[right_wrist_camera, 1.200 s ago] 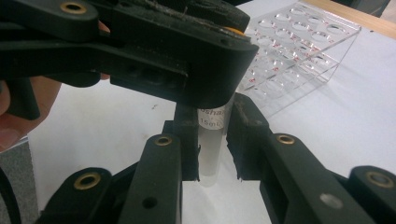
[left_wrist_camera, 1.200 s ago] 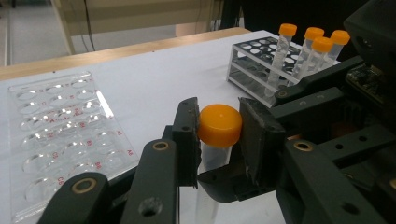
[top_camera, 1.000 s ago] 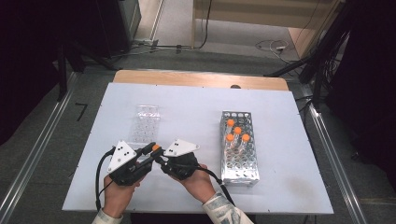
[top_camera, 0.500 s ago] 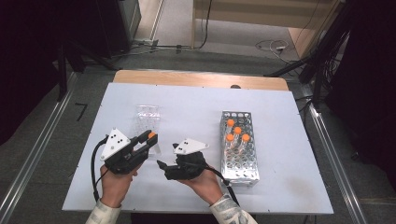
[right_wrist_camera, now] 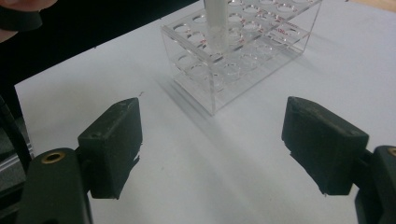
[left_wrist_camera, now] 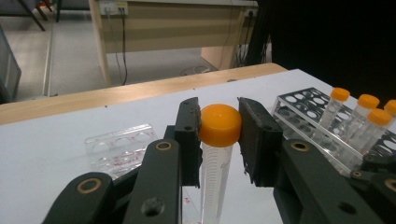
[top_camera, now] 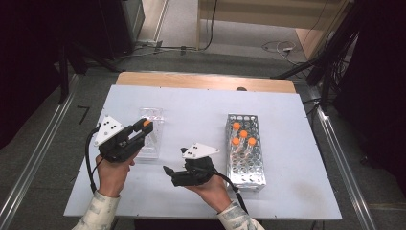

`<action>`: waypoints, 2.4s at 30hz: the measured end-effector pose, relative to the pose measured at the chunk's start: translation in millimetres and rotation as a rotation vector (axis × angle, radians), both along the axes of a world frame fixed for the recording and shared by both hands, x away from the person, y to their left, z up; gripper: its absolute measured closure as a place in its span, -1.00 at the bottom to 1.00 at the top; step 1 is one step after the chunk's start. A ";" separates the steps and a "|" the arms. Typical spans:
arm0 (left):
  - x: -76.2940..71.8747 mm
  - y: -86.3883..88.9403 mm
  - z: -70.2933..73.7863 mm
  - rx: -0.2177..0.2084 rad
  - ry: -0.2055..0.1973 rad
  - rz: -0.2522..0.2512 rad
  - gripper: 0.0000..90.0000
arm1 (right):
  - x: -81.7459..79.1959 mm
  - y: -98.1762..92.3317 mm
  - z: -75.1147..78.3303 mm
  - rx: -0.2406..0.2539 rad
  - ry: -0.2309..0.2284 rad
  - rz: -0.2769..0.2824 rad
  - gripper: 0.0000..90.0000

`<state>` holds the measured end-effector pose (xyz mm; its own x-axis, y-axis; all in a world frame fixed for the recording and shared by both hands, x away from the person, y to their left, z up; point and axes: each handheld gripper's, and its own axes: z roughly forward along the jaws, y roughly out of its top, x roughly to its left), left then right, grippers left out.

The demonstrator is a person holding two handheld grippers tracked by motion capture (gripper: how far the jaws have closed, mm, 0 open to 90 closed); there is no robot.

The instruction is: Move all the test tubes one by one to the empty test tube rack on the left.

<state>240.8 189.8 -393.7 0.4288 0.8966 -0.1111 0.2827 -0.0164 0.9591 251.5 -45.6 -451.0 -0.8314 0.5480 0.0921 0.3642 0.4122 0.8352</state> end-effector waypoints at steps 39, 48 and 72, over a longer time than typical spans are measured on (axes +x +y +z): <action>25.5 3.1 -19.0 0.061 0.015 0.064 0.56 | -0.7 -2.7 -0.9 0.008 0.005 0.008 -0.60; 24.9 -5.2 -37.3 0.117 0.036 0.070 0.56 | -1.5 -2.5 -1.3 0.010 0.006 0.007 -0.60; 23.8 -2.6 -42.4 0.070 0.061 0.083 -0.05 | -1.8 -3.6 -2.1 0.010 0.012 0.003 -0.60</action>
<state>264.5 187.2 -436.0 0.3472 0.9351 -0.0711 0.3437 -0.0564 0.9374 249.6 -49.2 -453.1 -0.8316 0.5449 0.1073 0.3732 0.4052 0.8346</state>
